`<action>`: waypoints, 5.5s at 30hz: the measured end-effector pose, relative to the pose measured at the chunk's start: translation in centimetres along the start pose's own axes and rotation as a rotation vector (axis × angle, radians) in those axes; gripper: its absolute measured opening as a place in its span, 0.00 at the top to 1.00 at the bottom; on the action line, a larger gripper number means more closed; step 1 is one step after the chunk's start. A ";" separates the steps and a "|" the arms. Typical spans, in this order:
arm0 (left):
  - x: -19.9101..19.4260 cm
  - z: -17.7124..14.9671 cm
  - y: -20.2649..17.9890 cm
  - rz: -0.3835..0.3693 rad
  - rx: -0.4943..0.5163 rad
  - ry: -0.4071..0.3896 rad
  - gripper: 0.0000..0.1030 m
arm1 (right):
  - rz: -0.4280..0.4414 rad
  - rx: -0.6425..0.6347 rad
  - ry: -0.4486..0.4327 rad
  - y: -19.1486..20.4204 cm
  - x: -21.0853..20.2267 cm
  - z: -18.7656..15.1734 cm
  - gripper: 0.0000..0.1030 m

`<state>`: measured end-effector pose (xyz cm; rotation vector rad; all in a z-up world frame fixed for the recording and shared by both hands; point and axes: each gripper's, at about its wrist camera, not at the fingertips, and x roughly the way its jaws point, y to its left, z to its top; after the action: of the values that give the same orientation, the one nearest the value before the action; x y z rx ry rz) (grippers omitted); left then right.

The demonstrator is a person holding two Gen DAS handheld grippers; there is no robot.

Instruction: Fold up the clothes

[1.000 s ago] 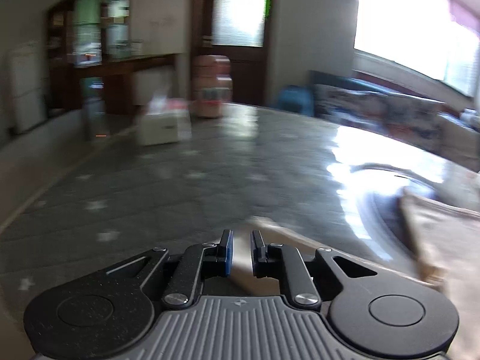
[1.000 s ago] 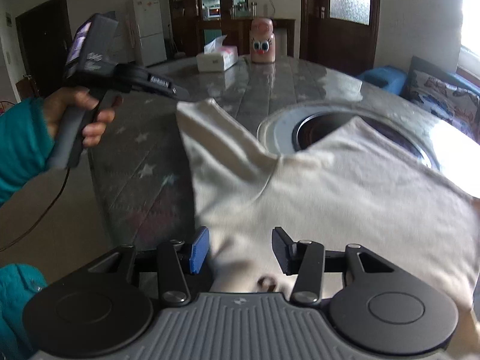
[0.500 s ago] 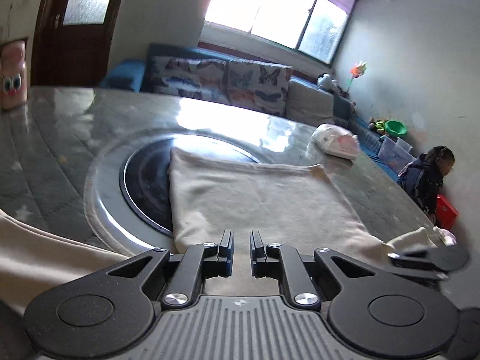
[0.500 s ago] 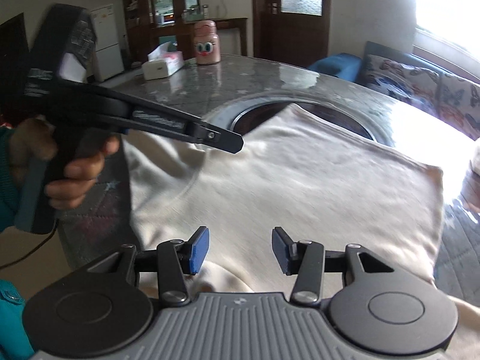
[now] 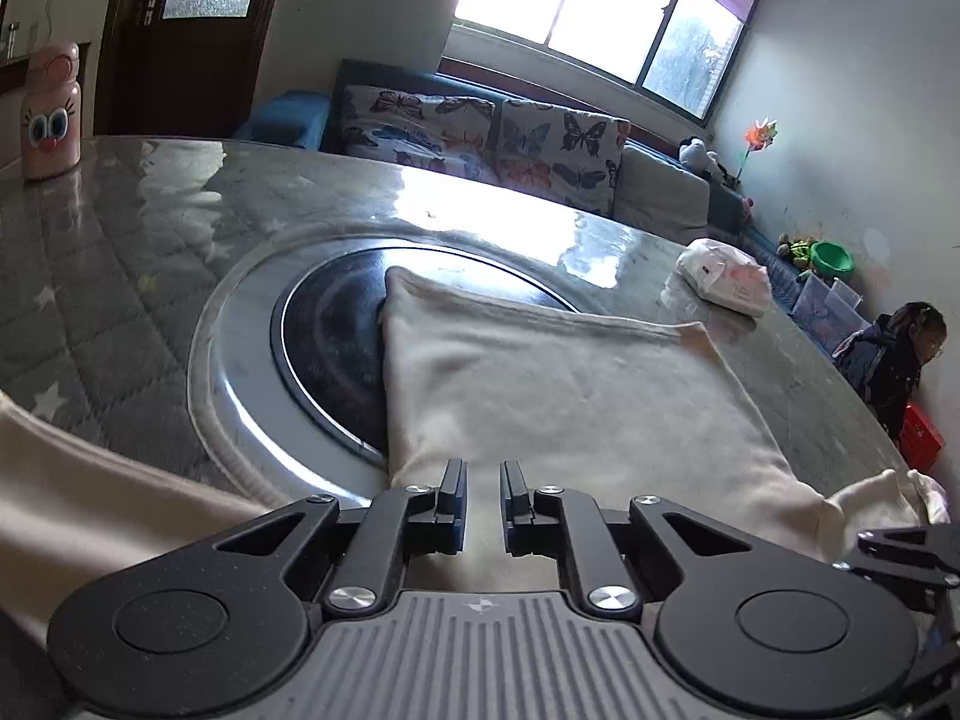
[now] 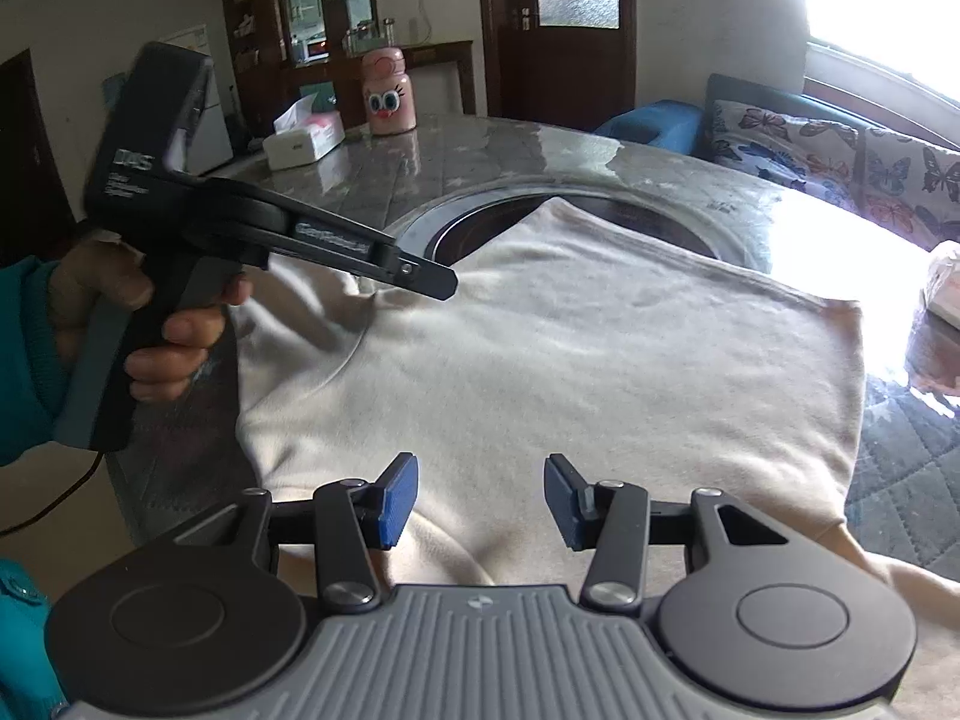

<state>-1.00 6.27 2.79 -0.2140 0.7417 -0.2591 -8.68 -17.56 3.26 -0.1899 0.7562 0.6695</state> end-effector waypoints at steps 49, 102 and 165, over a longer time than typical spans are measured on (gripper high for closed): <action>-3.3 -5.4 -11.0 -0.118 0.432 -0.036 0.58 | -0.594 0.490 -0.135 -13.6 -12.5 -11.7 0.49; -4.0 -4.2 -8.6 -0.141 0.322 -0.085 0.37 | -0.236 0.144 -0.362 -2.8 -11.8 4.7 0.94; -1.6 -2.5 -2.6 0.024 0.291 -0.037 0.86 | -0.252 0.124 -0.105 -8.8 -3.0 -2.4 0.89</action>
<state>-4.24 4.08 2.76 0.0659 0.6612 -0.3359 -6.15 -26.83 2.94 -0.1329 0.6567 0.3891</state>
